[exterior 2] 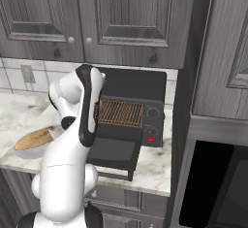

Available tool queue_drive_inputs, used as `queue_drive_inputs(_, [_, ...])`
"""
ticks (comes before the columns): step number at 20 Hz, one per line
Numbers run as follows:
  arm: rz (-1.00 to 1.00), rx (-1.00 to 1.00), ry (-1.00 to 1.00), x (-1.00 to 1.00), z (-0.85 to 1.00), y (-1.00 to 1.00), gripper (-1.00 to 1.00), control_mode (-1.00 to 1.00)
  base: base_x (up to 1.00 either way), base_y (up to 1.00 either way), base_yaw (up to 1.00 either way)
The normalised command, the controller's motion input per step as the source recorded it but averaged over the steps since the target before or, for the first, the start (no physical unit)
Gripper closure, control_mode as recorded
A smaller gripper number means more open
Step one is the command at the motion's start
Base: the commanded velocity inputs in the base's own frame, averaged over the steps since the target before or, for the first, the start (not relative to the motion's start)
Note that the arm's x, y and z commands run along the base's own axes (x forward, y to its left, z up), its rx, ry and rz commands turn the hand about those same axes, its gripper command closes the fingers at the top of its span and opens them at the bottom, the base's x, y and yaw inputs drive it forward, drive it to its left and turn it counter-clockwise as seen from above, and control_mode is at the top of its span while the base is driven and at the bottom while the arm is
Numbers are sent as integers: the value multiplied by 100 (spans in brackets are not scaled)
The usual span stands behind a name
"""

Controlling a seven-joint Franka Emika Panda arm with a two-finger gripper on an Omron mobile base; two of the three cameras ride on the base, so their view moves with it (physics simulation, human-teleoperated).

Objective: Pull the toaster oven rack outwards. Pick up the baguette from the plate and place it on the toaster oven rack. Close the toaster oven door fully and set the temperature to the lowest setting.

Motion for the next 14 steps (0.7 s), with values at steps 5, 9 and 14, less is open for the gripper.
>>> queue_drive_inputs(5, [-7,48,36,-1,100,0,-100,-100,0,0,0])
queue_drive_inputs(9, [-6,17,4,-12,60,-18,-100,-100,0,0,0])
queue_drive_inputs(14, [-14,-24,-1,-8,12,-45,-100,-100,0,0,0])
